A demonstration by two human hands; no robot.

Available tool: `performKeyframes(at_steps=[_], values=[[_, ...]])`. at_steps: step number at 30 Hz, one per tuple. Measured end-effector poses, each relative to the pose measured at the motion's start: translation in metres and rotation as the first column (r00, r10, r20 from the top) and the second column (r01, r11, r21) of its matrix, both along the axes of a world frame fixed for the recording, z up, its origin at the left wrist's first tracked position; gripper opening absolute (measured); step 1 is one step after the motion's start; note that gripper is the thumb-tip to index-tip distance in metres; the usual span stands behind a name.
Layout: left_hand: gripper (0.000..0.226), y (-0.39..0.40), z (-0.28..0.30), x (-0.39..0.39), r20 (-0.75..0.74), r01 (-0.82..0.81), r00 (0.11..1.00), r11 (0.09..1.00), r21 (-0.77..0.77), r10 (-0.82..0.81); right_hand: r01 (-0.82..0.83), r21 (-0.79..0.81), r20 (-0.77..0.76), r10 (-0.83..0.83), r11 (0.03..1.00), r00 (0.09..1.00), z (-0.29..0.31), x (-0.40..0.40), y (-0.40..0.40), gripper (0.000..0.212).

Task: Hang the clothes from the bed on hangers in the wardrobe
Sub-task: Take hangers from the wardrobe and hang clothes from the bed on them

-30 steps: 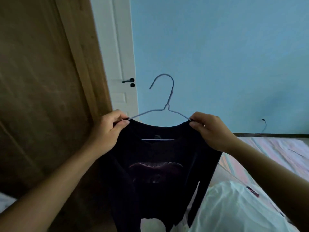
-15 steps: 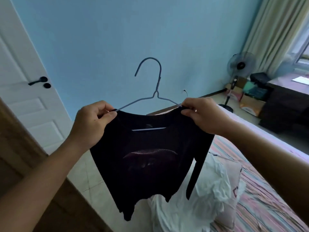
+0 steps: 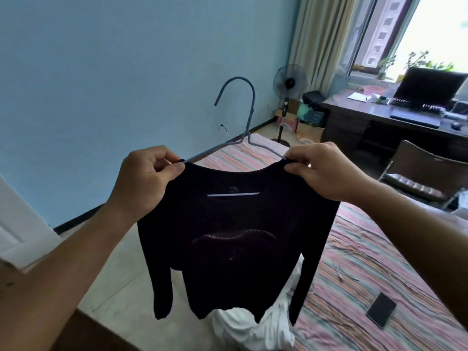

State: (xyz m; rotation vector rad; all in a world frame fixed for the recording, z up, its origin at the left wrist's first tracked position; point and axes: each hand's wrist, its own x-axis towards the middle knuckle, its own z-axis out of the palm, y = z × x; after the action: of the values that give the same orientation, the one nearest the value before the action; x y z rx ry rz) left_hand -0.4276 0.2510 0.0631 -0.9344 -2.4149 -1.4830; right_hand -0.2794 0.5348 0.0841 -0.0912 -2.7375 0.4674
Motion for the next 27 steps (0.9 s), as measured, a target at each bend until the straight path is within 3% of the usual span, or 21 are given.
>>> performKeyframes(at_steps=[9,18,27], values=[[0.011,0.054,-0.057,-0.020,0.136,0.067,0.989,0.992,-0.108,-0.052,0.094,-0.050,0.177,-0.083,0.994,0.981,-0.048,0.010,0.033,0.014],[0.007,0.124,-0.137,-0.071,0.402,0.120,0.916,0.958,-0.261,-0.005,0.163,-0.185,0.382,-0.082,0.969,0.921,-0.134,-0.039,0.099,0.011],[0.012,0.208,-0.211,-0.131,0.429,0.123,0.901,0.905,-0.407,0.071,0.300,-0.239,0.474,-0.159,0.924,0.866,-0.222,-0.102,0.171,0.015]])
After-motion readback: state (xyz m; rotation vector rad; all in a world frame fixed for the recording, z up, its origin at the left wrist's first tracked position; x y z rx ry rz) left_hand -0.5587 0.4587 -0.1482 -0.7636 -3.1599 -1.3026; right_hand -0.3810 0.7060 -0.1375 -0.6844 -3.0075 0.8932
